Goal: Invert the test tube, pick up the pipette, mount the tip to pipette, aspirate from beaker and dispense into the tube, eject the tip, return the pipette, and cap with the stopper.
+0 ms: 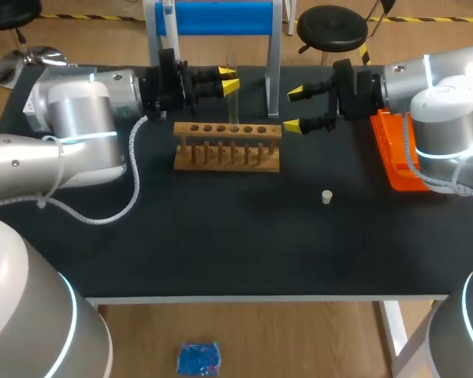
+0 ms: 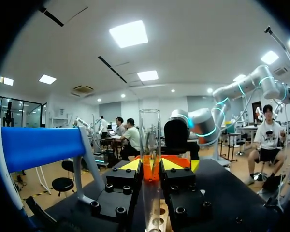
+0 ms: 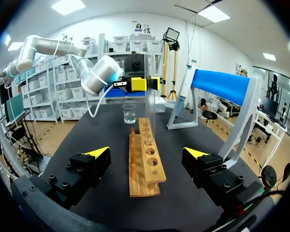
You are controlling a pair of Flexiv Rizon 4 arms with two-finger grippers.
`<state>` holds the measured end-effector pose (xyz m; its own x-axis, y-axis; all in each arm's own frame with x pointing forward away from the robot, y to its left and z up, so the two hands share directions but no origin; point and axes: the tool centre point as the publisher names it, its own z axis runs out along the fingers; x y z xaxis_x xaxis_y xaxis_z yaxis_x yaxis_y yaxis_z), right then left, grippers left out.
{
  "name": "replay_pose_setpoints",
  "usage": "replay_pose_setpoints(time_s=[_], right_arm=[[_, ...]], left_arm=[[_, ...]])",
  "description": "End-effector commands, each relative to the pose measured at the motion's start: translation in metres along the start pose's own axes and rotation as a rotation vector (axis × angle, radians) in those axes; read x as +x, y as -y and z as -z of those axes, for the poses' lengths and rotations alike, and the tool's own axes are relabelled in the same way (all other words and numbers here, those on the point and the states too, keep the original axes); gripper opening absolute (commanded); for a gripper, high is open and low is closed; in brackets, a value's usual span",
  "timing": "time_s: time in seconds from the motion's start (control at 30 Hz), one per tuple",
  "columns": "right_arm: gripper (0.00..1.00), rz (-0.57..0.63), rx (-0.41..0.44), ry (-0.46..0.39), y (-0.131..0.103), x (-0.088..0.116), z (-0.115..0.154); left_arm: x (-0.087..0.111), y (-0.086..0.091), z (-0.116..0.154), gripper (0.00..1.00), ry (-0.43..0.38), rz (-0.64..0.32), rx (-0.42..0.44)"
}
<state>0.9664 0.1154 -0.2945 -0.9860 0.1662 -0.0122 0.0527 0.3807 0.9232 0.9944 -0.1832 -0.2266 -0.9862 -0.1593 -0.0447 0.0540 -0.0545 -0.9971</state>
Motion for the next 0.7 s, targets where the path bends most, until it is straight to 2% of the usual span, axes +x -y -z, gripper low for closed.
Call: replay_pose_setpoints(time_s=[0.03,0.7], right_arm=[[1.0,0.001,-0.001,0.002,0.0003,0.0006,0.0004],[1.0,0.001,-0.001,0.002,0.0003,0.0006,0.0004]], left_arm=[[-0.0022,-0.0038,0.0009,0.0,-0.002,0.001,0.006],[-0.0012,0.0001,0.0042,0.0,0.038,0.075,0.006]])
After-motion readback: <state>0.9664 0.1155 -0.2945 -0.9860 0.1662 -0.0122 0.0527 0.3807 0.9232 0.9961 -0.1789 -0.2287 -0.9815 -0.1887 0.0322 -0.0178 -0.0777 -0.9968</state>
